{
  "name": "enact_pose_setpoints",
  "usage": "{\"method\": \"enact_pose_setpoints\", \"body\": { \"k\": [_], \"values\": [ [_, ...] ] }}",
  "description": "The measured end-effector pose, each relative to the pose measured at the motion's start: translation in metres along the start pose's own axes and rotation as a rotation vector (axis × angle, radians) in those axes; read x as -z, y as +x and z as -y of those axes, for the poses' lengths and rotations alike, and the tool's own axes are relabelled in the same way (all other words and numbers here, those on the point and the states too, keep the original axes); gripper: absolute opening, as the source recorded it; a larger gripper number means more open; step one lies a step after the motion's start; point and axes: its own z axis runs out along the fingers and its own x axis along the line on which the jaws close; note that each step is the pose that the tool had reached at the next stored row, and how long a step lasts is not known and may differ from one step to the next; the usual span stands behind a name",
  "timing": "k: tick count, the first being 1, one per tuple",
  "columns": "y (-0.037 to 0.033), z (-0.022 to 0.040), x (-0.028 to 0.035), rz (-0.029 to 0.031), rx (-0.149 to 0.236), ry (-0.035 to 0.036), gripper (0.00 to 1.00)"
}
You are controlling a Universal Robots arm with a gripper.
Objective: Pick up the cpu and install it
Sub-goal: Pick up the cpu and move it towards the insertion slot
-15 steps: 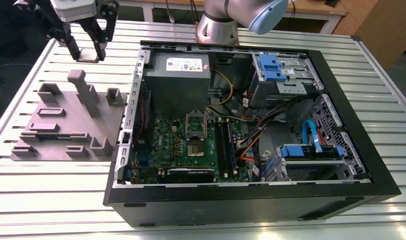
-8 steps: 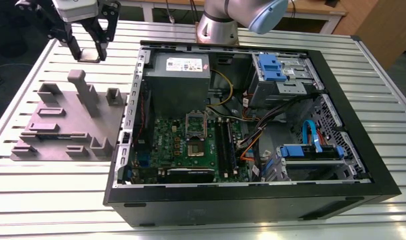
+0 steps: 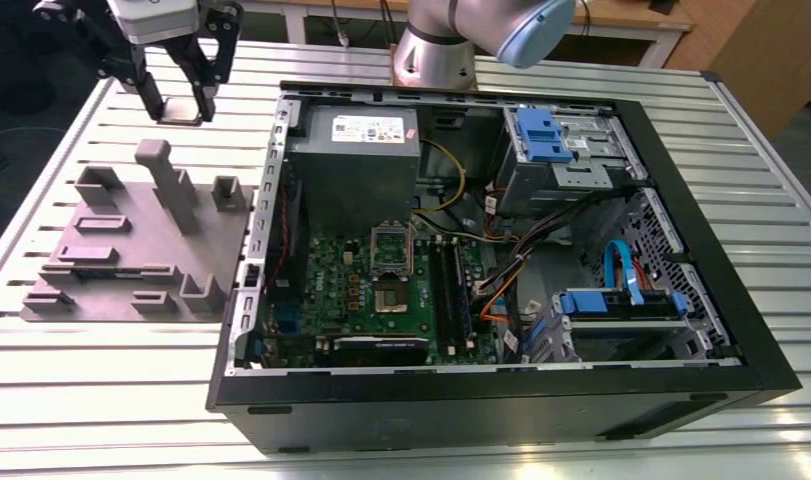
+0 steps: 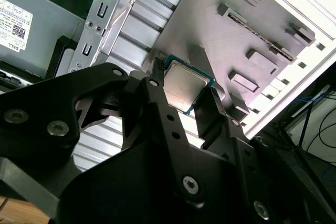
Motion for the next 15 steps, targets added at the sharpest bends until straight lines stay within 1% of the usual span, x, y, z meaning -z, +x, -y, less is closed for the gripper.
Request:
{"method": "enact_pose_setpoints", "body": {
  "k": [15],
  "values": [
    [-0.0046,0.0001,0.0000,0.0001,0.000,-0.0001,0.47]
  ]
}}
